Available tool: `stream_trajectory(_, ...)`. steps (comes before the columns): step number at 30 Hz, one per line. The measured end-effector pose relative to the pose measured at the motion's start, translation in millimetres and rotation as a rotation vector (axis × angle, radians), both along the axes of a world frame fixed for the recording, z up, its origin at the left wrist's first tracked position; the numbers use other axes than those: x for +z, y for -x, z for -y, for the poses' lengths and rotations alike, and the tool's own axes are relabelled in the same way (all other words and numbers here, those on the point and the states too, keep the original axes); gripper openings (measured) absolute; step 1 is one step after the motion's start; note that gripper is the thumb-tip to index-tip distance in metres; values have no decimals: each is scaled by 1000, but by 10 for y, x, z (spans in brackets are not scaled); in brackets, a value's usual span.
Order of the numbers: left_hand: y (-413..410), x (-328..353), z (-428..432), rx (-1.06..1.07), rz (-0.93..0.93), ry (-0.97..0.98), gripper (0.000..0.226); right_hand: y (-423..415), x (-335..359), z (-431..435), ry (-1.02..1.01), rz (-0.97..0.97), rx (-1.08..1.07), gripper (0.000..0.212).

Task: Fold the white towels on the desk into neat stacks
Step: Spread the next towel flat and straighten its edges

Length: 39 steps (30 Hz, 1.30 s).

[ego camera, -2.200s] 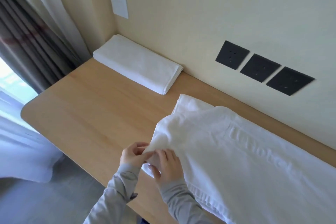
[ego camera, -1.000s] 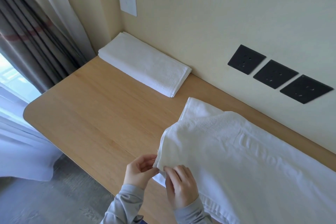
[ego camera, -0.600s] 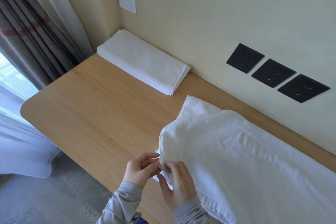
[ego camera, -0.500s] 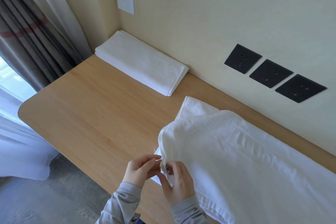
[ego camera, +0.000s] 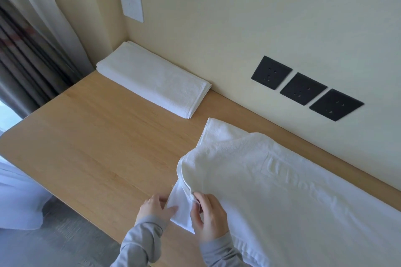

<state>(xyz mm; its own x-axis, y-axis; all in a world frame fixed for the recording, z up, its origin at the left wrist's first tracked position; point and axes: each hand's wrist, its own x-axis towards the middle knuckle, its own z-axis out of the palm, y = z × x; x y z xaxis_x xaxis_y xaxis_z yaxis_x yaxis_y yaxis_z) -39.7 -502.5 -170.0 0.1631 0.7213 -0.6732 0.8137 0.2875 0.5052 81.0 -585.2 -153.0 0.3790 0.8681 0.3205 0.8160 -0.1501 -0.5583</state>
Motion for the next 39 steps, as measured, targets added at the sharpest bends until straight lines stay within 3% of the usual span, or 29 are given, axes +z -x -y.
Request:
stream_trajectory(4,-40,68,31,101,57,-26,6,-35,190,-18,-77,41,-17,19)
stream_trajectory(9,-106,295,139,413,428,21,12,-369,680,22,-366,180,-132,20)
stream_trajectory(12,-177,404,247,479,581,25,15,-278,653,78,-331,271,1,19)
stream_trajectory(16,-221,435,332,521,594,-38,17,-58,290,148,-166,227,139,31)
stream_trajectory(22,-169,410,315,568,643,8,9,-7,169,56,-124,98,72,19)
stream_trajectory(29,-225,461,346,591,696,21,5,-34,205,12,-140,68,42,40)
stream_trajectory(39,-227,529,412,624,713,48,9,37,200,88,-108,40,22,25)
